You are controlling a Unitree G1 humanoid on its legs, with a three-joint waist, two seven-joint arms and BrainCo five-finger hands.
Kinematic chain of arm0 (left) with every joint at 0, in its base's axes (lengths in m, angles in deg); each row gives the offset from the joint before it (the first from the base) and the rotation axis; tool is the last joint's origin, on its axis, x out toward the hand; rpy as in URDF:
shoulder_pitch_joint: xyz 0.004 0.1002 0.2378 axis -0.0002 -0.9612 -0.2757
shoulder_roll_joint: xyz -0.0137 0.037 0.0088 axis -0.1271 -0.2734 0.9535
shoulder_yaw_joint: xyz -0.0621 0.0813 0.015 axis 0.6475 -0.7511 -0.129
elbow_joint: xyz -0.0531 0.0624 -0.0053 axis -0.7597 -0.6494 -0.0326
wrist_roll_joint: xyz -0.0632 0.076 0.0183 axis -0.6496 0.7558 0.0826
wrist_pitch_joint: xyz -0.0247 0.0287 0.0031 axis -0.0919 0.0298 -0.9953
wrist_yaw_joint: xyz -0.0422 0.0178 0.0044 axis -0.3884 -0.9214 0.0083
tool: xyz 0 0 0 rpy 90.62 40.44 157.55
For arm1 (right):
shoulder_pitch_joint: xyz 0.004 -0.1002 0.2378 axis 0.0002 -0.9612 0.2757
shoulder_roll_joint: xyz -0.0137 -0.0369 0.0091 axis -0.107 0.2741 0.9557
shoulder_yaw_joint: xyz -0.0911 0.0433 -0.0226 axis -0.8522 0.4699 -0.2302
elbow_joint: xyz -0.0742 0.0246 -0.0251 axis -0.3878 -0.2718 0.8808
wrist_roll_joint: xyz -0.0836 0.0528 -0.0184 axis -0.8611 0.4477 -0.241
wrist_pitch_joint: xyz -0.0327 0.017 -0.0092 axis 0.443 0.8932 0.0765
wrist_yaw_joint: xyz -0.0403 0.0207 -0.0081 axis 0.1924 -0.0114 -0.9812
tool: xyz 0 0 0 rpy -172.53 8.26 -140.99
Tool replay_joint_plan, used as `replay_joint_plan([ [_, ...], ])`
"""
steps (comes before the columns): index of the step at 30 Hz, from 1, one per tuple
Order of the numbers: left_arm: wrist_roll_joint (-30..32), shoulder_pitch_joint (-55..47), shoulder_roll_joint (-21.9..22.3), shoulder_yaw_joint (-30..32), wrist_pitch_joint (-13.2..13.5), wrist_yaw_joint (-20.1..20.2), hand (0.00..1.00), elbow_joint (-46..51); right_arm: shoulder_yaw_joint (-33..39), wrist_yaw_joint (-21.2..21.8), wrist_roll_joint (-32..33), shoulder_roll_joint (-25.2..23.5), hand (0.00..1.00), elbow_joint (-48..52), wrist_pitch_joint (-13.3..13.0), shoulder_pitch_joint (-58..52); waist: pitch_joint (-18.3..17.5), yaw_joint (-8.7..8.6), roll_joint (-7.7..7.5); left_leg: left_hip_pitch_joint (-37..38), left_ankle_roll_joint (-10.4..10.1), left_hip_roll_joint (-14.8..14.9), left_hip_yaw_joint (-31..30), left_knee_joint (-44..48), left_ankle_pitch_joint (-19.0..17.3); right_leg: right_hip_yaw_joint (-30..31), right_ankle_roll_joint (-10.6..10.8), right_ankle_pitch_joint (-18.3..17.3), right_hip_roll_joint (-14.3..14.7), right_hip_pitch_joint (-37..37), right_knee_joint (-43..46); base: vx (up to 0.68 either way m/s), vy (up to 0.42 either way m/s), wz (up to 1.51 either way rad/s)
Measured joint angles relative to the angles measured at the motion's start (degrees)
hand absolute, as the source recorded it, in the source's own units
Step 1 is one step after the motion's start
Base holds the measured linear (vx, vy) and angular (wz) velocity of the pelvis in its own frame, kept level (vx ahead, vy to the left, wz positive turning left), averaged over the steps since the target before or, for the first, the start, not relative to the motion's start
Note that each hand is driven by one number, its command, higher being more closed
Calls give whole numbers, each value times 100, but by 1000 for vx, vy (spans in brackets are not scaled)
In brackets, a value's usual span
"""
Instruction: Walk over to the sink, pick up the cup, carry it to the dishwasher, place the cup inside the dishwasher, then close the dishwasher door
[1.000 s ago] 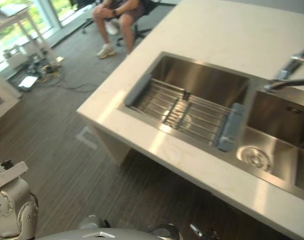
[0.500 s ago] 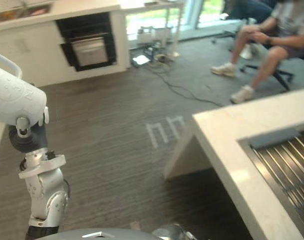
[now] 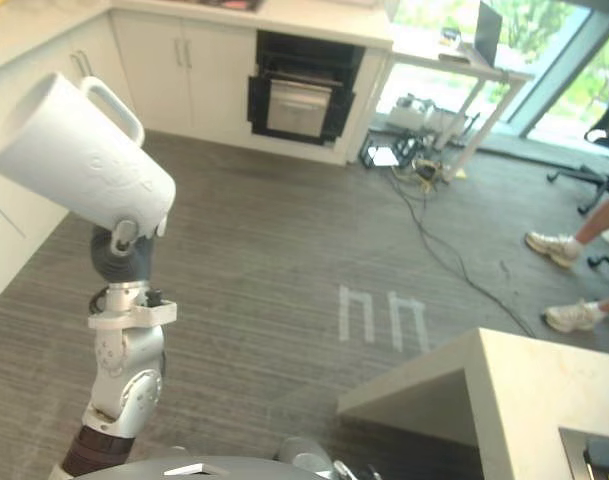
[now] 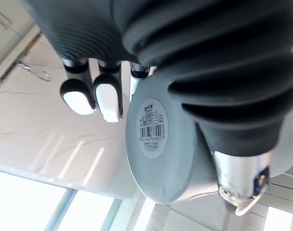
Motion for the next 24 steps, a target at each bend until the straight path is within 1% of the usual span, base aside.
replay_joint_plan([
  [1, -1, -164, -41, 6, 53, -43, 100, 163, -92, 1, -15, 19, 0, -7, 49, -1, -62, -7, -81, 34, 50, -37, -20, 80, -130, -118, -141, -282, 7, 108, -55, 22, -88, 15],
  [2, -2, -301, -72, 24, 60, -66, 100, 251, -106, -2, -26, 23, 0, -5, 97, -11, -114, -3, -64, 82, 75, 16, 12, 80, -171, -196, -244, -355, 72, 217, -290, 116, -117, 26],
  [3, 3, -435, -89, 12, 52, -128, 100, 394, -104, -5, -61, 90, 0, -13, 116, -8, -112, -42, 96, -409, 275, 267, 2, 1907, -109, -352, -492, -575, 198, 342, -465, 210, -75, 33],
  [4, -7, -554, -3, -6, -5, -175, 100, 368, -81, -2, -142, 362, 0, 29, 152, -3, -14, -97, 446, -975, 490, 541, -17, 3059, 393, -474, -536, -706, 317, 477, -401, 182, -46, 42],
  [5, -10, -615, 12, 20, -71, -185, 100, 324, -48, 0, -153, 424, 0, 13, 156, -10, -19, -99, 471, -1155, 493, 622, -6, 3424, 758, -517, -536, -752, 318, 588, -427, 225, -15, 48],
  [6, -14, -675, 18, 61, -140, -188, 100, 190, 84, -2, -190, 488, 0, -92, 142, -4, 39, -142, 452, -1466, 613, 646, -15, 4004, 1697, -566, -527, -762, 276, 975, -674, 324, -9, 43],
  [7, -13, -672, -13, 64, -172, -166, 100, 73, 122, -7, -215, 530, 0, -195, 120, 60, 69, -100, 465, -1639, 554, 580, 68, 4312, 1442, -624, -460, -715, 162, 1344, -928, 324, -9, 37],
  [8, -11, -672, -5, 63, -174, -148, 100, 34, 138, -7, -224, 584, 0, -237, 116, 75, 75, -83, 452, -1711, 587, 509, 185, 4264, 1179, -640, -455, -712, 88, 1490, -1053, 385, 21, 21],
  [9, -9, -647, -4, 59, -171, -118, 100, -48, 208, 9, -240, 648, 0, -262, 114, 77, 81, -60, 424, -1852, 563, 332, 506, 3890, 761, -681, -405, -684, -40, 1754, -1331, 316, 52, 13],
  [10, -9, -622, -17, 59, -179, -101, 100, -107, 298, 10, -250, 705, 0, -260, 102, 152, 84, -46, 400, -1987, 543, 95, 832, 3153, 534, -715, -348, -652, -176, 1949, -1584, 386, 69, 8],
  [11, -9, -621, -22, 58, -183, -99, 100, -108, 311, 10, -251, 742, 0, -260, 88, 208, 92, -34, 384, -2005, 551, -55, 951, 2627, 521, -711, -319, -636, -243, 2038, -1685, 371, 81, -2],
  [12, -5, -613, -24, 62, -188, -102, 100, -104, 310, 13, -267, 780, 0, -256, 69, 296, 94, -4, 383, -2009, 544, -392, 990, 1427, 686, -662, -294, -622, -331, 2167, -1787, 398, 111, -12],
  [13, -1, -610, -34, 74, -189, -110, 100, -84, 307, 13, -302, 856, 0, -266, 63, 377, 100, -1, 387, -1951, 658, -701, 745, 125, 1472, -500, -291, -623, -339, 2266, -1833, 407, 133, -23],
  [14, 1, -624, -46, 83, -192, -128, 100, -99, 310, 8, -308, 823, 0, -307, 64, 414, 109, 35, 306, -1822, 919, -829, 673, -70, 1831, -357, -290, -624, -375, 2306, -1857, 402, 150, -23],
  [15, -1, -612, -106, 101, -209, -165, 100, -128, 306, 9, -328, 709, 0, -396, 63, 473, 89, 51, 105, -1630, 883, -985, 703, -269, 1823, -167, -288, -530, -523, 2338, -1877, 388, 171, -9],
  [16, 1, -490, -120, 101, -203, -165, 100, -129, 305, 10, -357, 637, 0, -480, 21, 546, 111, 47, 83, -1701, 944, -976, 670, -56, 1644, 60, -222, -339, -496, 2321, -1861, 444, 206, 2],
  [17, -2, -396, -152, 100, -181, -149, 100, -131, 303, -15, -359, 579, 0, -539, 22, 560, 147, 83, -11, -1790, 986, -958, 706, 239, 1364, 295, -174, -296, -509, 2319, -1773, 353, 181, 4],
  [18, -4, -385, -164, 100, -168, -146, 100, -136, 303, -30, -360, 571, 0, -557, 22, 563, 162, 88, -40, -1790, 1002, -960, 726, 374, 1216, 351, -173, -295, -524, 2309, -1652, 331, 161, -10],
  [19, -7, -386, -165, 89, -164, -143, 100, -165, 313, -43, -359, 595, 0, -640, 20, 561, 152, 86, -52, -1752, 1015, -978, 746, 548, 939, 359, -106, -258, -557, 2185, -1206, 334, 162, -15],
  [20, -7, -379, -192, 25, -163, -103, 100, -205, 345, -48, -358, 584, 0, -720, 26, 539, 100, 88, -92, -1621, 980, -1048, 807, 559, 671, 337, 66, -175, -643, 1917, -423, 340, 169, -14],
  [21, -7, -360, -218, -16, -163, -62, 100, -234, 356, -46, -358, 561, 0, -721, 26, 501, 85, 90, -114, -1510, 999, -1082, 868, 539, 569, 321, 227, -65, -700, 1723, 88, 370, 186, -17],
  [22, -8, -325, -247, -36, -192, 8, 100, -249, 364, -41, -358, 542, 0, -767, 43, 492, 120, 110, -165, -1196, 1043, -1239, 887, 486, 417, 367, 557, 425, -885, 1328, 1183, 375, 180, -13],
  [23, -11, -288, -276, -97, -203, 19, 100, -295, 468, -30, -358, 467, 0, -747, 71, 442, 116, 56, -197, -803, 1058, -1392, 879, 287, 313, 307, 646, 817, -1068, 886, 2366, 375, 174, -6],
  [24, -9, -288, -276, -135, -215, 18, 100, -302, 484, -25, -358, 439, 0, -749, 71, 420, 119, 25, -199, -563, 1065, -1466, 848, 122, 303, 214, 519, 793, -1151, 681, 2855, 428, 199, 9],
])
